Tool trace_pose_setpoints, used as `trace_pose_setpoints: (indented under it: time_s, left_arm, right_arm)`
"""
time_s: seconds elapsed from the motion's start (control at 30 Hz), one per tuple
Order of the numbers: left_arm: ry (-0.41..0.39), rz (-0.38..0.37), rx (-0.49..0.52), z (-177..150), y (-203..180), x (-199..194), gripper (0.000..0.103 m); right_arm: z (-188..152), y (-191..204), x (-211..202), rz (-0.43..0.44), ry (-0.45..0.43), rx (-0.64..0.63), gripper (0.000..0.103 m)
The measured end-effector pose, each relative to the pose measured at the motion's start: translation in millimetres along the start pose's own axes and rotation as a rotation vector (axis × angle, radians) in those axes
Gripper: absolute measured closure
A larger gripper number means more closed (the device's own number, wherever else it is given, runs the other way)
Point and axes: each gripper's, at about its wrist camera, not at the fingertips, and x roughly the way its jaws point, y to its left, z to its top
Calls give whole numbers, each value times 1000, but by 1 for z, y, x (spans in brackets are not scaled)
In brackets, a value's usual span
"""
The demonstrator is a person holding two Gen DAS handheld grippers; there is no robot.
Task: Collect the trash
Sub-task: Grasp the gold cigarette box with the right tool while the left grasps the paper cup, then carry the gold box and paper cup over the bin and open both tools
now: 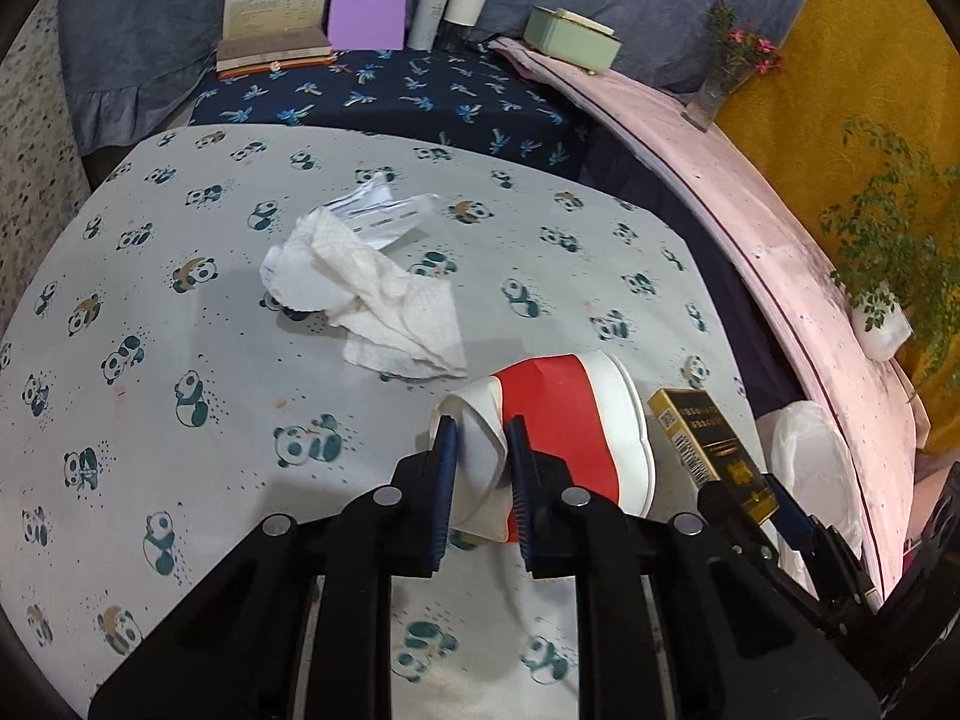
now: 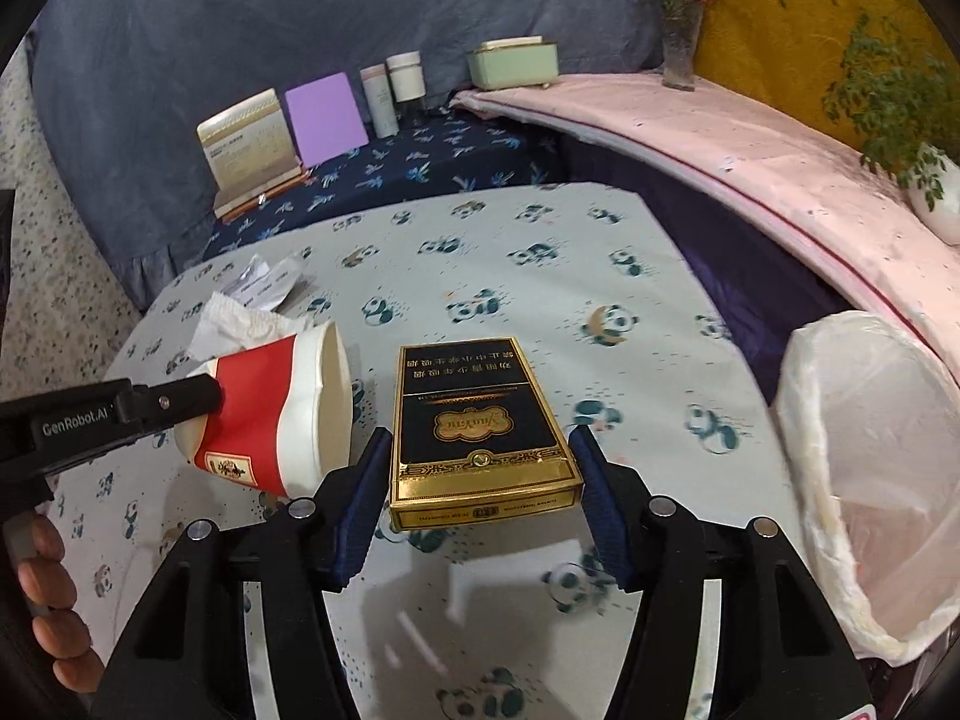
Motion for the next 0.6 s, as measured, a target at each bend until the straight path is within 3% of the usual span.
trace_pose_setpoints:
  time_s: [0.6]
  left_arm:
    - [-18, -94, 185, -33, -118, -35, 86]
  right_arm:
    - [-9, -98, -97, -94, -150, 150, 45]
